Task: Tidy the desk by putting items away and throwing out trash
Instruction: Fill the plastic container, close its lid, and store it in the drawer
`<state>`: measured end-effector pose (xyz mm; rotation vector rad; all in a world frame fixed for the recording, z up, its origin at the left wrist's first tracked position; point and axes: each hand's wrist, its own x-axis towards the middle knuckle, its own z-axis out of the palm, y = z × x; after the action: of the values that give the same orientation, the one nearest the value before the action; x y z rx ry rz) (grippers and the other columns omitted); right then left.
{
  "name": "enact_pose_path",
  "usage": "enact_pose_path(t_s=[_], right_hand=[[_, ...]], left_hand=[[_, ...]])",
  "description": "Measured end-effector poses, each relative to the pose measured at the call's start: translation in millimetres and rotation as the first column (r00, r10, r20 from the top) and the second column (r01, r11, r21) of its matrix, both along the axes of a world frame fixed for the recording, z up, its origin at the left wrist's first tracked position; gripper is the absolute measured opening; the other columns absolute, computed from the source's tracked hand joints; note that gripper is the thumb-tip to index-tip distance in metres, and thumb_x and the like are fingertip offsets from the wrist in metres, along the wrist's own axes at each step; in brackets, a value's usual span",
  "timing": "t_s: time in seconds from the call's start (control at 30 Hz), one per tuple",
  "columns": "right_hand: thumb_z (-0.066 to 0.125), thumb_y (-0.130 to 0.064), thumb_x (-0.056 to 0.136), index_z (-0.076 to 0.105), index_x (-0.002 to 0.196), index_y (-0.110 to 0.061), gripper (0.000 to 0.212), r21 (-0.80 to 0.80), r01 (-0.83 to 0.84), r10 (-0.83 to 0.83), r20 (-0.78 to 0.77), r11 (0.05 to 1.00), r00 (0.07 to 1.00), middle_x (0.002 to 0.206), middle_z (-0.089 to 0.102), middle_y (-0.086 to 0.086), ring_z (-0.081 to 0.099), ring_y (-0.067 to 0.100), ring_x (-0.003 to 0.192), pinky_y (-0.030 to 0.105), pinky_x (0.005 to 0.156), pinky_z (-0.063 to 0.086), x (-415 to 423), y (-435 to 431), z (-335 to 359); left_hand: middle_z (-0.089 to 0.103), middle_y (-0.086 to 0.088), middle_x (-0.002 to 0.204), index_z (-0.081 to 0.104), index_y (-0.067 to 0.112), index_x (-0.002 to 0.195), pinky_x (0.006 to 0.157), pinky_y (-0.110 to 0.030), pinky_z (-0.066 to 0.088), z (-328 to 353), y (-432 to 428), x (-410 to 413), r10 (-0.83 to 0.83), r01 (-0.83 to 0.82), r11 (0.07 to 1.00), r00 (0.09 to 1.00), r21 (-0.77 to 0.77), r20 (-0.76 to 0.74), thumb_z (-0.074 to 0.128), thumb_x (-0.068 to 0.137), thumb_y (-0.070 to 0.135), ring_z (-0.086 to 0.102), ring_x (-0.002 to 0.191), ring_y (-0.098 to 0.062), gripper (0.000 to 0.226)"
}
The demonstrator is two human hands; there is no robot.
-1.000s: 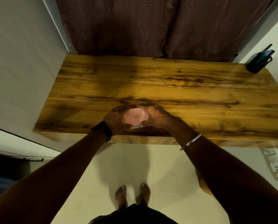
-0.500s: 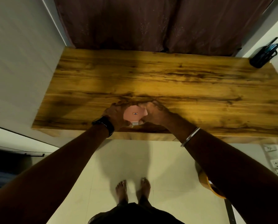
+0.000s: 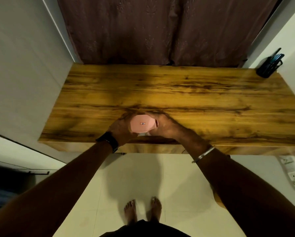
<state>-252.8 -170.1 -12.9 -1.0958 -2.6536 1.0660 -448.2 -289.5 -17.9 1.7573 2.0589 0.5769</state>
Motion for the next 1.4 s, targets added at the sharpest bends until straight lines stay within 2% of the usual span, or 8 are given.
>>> enact_pose_path(t_s=[0.13, 0.27, 0.4, 0.63, 0.8, 0.87, 0.97, 1.4], right_hand=[[0.085, -0.035, 0.082, 0.046, 0.152, -0.041, 0.08, -0.272, 0.153, -0.215, -0.214, 0.95, 0.953, 0.142, 0.061, -0.009, 0.058, 0.01, 0.124, 0.032, 0.099, 0.055, 30.5, -33.5, 8.9], [0.07, -0.025, 0.098, 0.071, 0.112, -0.013, 0.018, -0.538, 0.367, -0.628, -0.458, 0.759, 0.629, 0.098, 0.074, 0.002, 0.067, 0.014, 0.088, 0.028, 0.078, 0.056, 59.3, -73.3, -23.3], [0.062, -0.016, 0.101, 0.069, 0.088, -0.006, 0.018, -0.835, 0.436, -0.907, -0.161, 0.335, 0.389, 0.071, 0.064, 0.012, 0.06, 0.025, 0.062, 0.033, 0.06, 0.051, 72.2, -116.0, -73.4], [0.048, -0.028, 0.108, 0.057, 0.114, 0.0, 0.031, -0.96, 0.102, -0.948, 0.275, -0.262, 0.161, 0.095, 0.069, 0.021, 0.065, 0.032, 0.081, 0.04, 0.075, 0.052, 46.4, -149.8, -152.0], [0.037, -0.072, 0.098, 0.022, 0.162, -0.011, 0.09, -0.943, -0.044, -0.938, 0.321, -0.329, 0.13, 0.133, 0.061, 0.023, 0.067, 0.043, 0.112, 0.05, 0.082, 0.06, 24.0, -133.2, -203.7], [0.032, -0.078, 0.096, 0.018, 0.164, -0.014, 0.094, -0.926, -0.144, -0.936, 0.341, -0.35, 0.082, 0.131, 0.06, 0.017, 0.064, 0.041, 0.112, 0.047, 0.08, 0.061, 16.2, -128.3, -204.4], [0.03, -0.084, 0.092, 0.018, 0.165, -0.015, 0.101, -0.921, -0.186, -0.94, 0.34, -0.341, 0.038, 0.166, 0.033, 0.016, 0.038, 0.043, 0.149, 0.06, 0.119, 0.031, 8.2, -120.5, -213.5], [0.04, -0.084, 0.089, 0.044, 0.152, -0.015, 0.094, -0.944, -0.103, -0.947, 0.319, -0.315, -0.033, 0.16, 0.044, 0.016, 0.042, 0.041, 0.147, 0.063, 0.121, 0.027, -3.6, -115.5, -237.0]], left_hand=[[0.056, -0.01, 0.137, 0.045, 0.017, 0.144, 0.093, -0.039, 0.055, 3.4, -27.3, 10.1, -0.027, 0.029, 0.997, 0.999, 0.068, -0.039, 0.088, 0.066, 0.037, 0.058, 0.119, -0.029, 0.091], [0.059, -0.009, 0.132, 0.051, 0.013, 0.139, 0.074, -0.03, 0.057, -12.4, -62.3, 27.3, -0.036, 0.037, 0.995, 0.999, 0.094, -0.016, 0.089, 0.064, 0.035, 0.066, 0.101, -0.024, 0.086], [0.059, -0.001, 0.131, 0.048, 0.022, 0.141, 0.074, -0.033, 0.06, -36.3, -89.0, 43.5, -0.052, 0.051, 0.997, 0.999, 0.063, 0.014, 0.083, 0.067, 0.045, 0.063, 0.101, -0.018, 0.086], [0.057, -0.001, 0.134, 0.049, 0.019, 0.139, 0.071, -0.029, 0.06, -65.8, -115.9, 56.7, -0.05, 0.048, 0.998, 0.997, 0.033, 0.064, 0.087, 0.066, 0.041, 0.064, 0.099, -0.016, 0.085], [0.057, -0.004, 0.133, 0.049, 0.017, 0.139, 0.073, -0.026, 0.058, -89.5, -131.7, 55.4, -0.022, 0.017, 0.998, 0.997, 0.064, 0.078, 0.089, 0.068, 0.031, 0.059, 0.108, -0.018, 0.083], [0.057, -0.001, 0.134, 0.049, 0.019, 0.139, 0.071, -0.026, 0.059, -97.5, -137.4, 53.3, -0.01, 0.003, 0.997, 0.996, 0.075, 0.084, 0.088, 0.068, 0.032, 0.059, 0.107, -0.016, 0.082], [0.052, 0.003, 0.14, 0.043, 0.025, 0.145, 0.074, -0.03, 0.061, -109.8, -145.4, 50.0, -0.009, 0.006, 0.999, 0.997, 0.044, 0.076, 0.084, 0.071, 0.041, 0.058, 0.112, -0.015, 0.085], [0.055, 0.0, 0.137, 0.047, 0.02, 0.142, 0.069, -0.028, 0.06, -119.9, -158.1, 56.8, 0.025, -0.031, 0.996, 0.997, 0.08, 0.076, 0.086, 0.069, 0.037, 0.059, 0.101, -0.011, 0.085]])
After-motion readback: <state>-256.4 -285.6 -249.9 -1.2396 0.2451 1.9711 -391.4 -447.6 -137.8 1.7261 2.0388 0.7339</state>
